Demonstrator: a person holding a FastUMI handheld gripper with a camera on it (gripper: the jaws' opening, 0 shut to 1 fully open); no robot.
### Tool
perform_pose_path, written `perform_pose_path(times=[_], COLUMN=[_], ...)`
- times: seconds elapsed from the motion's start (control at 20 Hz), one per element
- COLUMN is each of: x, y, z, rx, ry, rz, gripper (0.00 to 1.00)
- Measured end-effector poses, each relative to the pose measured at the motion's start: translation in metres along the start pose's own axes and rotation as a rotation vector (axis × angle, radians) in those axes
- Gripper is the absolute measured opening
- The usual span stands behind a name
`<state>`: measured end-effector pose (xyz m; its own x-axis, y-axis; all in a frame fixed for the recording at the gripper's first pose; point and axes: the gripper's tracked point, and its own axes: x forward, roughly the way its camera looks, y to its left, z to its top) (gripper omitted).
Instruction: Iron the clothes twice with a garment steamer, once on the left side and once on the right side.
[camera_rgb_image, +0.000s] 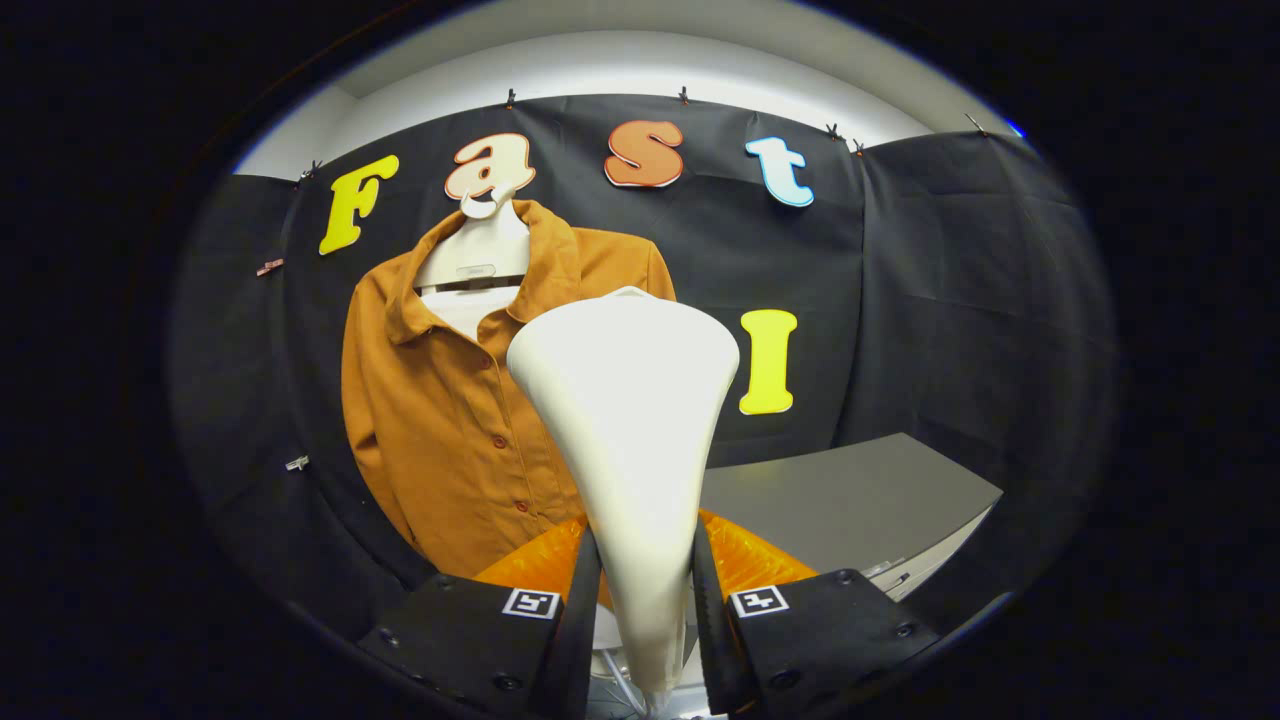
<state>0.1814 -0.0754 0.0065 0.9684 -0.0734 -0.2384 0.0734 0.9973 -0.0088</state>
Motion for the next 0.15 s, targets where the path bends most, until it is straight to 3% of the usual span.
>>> perform_pose_path(times=[0.15], x=[-0.0030], y=[-0.0029], z=[0.0101], rx=[-0.006], ry=[-0.036], rz=[0.013], gripper=[0.47])
